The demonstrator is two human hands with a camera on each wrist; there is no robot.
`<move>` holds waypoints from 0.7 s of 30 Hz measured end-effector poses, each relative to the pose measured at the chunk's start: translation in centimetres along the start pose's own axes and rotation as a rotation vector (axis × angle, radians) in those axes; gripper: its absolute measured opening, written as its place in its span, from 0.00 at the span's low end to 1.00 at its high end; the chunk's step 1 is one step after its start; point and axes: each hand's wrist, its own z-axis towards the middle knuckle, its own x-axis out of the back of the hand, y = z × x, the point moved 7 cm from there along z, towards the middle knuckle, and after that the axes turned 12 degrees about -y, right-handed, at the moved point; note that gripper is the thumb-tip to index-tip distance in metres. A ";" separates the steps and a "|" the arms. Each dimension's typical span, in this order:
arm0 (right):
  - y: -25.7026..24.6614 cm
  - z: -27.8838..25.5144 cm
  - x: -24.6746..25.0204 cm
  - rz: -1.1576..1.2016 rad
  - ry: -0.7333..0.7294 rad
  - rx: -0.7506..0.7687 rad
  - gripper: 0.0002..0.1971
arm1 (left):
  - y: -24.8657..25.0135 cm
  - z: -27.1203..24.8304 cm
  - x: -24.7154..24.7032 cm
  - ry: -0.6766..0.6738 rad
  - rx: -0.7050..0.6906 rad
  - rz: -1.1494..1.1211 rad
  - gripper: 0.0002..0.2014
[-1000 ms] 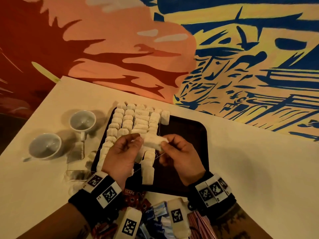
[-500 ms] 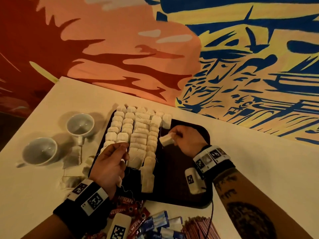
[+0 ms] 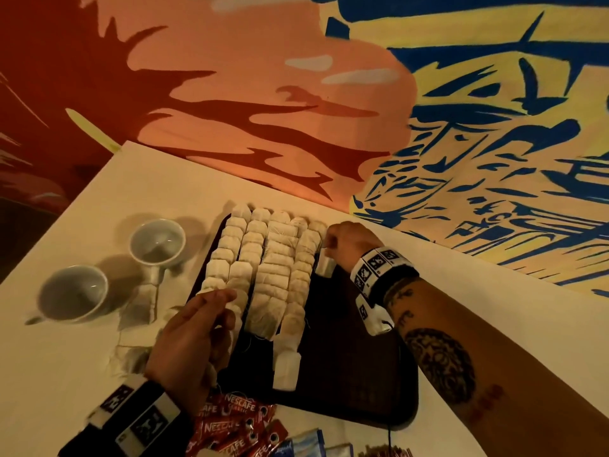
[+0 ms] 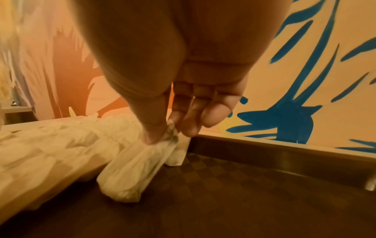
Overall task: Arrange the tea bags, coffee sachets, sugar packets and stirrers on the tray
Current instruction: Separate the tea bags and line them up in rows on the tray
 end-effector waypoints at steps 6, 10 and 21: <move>0.4 1.2 0.7 0.048 0.030 -0.028 0.05 | 0.1 0.4 0.3 0.012 -0.014 -0.014 0.11; 0.3 1.3 0.9 0.047 0.039 -0.035 0.02 | -0.1 0.5 -0.2 -0.015 0.023 -0.055 0.10; -7.0 -12.5 -1.5 0.743 0.054 0.375 0.15 | 0.6 0.6 -4.2 -0.119 -0.072 -0.468 0.14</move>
